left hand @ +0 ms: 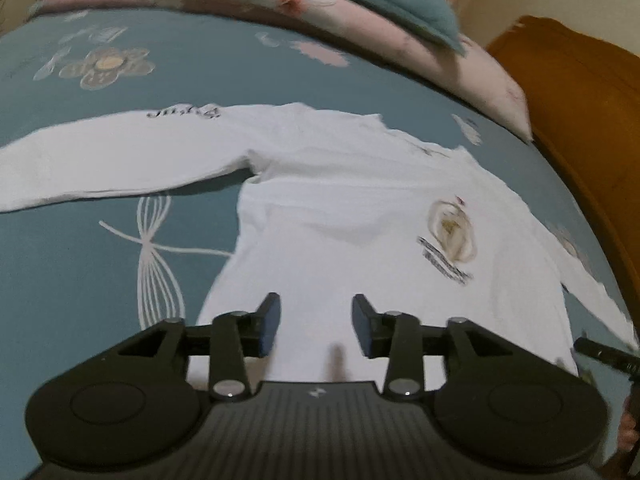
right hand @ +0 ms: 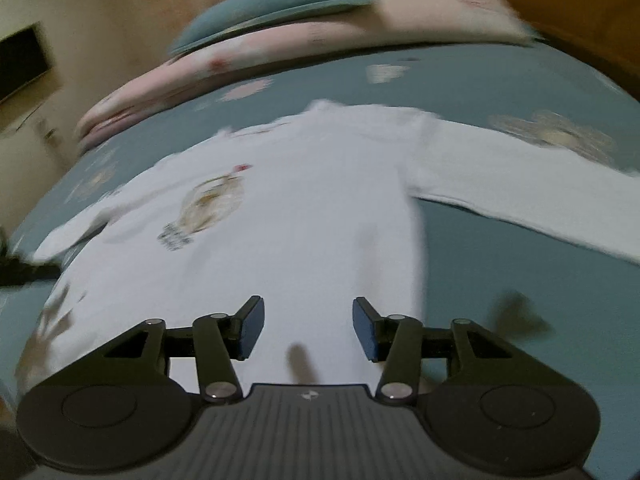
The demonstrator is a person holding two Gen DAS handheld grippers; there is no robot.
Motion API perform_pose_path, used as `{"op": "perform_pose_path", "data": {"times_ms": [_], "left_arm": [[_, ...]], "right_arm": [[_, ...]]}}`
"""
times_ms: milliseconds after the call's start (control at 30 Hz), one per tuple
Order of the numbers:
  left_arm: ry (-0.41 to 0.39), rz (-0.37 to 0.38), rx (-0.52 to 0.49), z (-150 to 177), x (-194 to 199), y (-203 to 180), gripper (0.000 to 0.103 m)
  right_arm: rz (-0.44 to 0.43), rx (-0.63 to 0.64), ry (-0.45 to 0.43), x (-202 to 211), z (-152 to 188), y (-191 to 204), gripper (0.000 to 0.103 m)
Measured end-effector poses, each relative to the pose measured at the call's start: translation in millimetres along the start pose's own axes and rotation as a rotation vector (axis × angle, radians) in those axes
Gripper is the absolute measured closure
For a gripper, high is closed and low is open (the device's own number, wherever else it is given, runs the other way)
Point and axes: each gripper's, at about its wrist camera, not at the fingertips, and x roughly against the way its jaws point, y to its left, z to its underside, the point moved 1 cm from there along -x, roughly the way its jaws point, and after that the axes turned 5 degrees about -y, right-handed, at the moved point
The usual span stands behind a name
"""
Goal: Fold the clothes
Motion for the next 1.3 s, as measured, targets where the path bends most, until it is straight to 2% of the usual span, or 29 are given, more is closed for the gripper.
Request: {"op": "perform_pose_path", "data": {"times_ms": [167, 267, 567, 633, 667, 700, 933, 1033, 1167, 1267, 1300], "left_arm": [[-0.028, -0.009, -0.034, 18, 21, -2, 0.059], [-0.004, 0.0, -0.008, 26, 25, 3, 0.059], [-0.001, 0.026, 0.019, 43, 44, 0, 0.055], [-0.001, 0.025, 0.016, 45, 48, -1, 0.055], [0.0, 0.024, 0.014, 45, 50, -1, 0.054], [0.002, 0.023, 0.013, 46, 52, -2, 0.054], [0.003, 0.002, -0.018, 46, 60, -2, 0.052], [0.003, 0.005, -0.025, 45, 62, -1, 0.052], [0.011, -0.003, -0.043, 43, 62, -1, 0.052], [0.03, -0.01, -0.031, 43, 60, 3, 0.052], [0.039, -0.008, -0.026, 42, 59, 5, 0.052]], "right_arm": [[0.088, -0.203, 0.025, 50, 43, -41, 0.047], [0.076, -0.3, 0.041, 71, 72, -49, 0.047], [-0.053, -0.284, 0.049, 75, 102, -28, 0.048], [-0.041, -0.253, 0.068, 74, 103, -25, 0.068], [-0.03, -0.234, 0.08, 73, 102, -23, 0.093], [-0.02, -0.215, 0.091, 72, 102, -22, 0.098], [-0.024, -0.102, 0.128, 89, 84, -23, 0.101], [0.009, -0.037, 0.157, 93, 71, -25, 0.101], [0.047, -0.031, 0.207, 84, 65, -32, 0.101], [0.08, -0.011, 0.236, 76, 64, -30, 0.097], [0.092, -0.004, 0.246, 73, 64, -29, 0.089]]}}
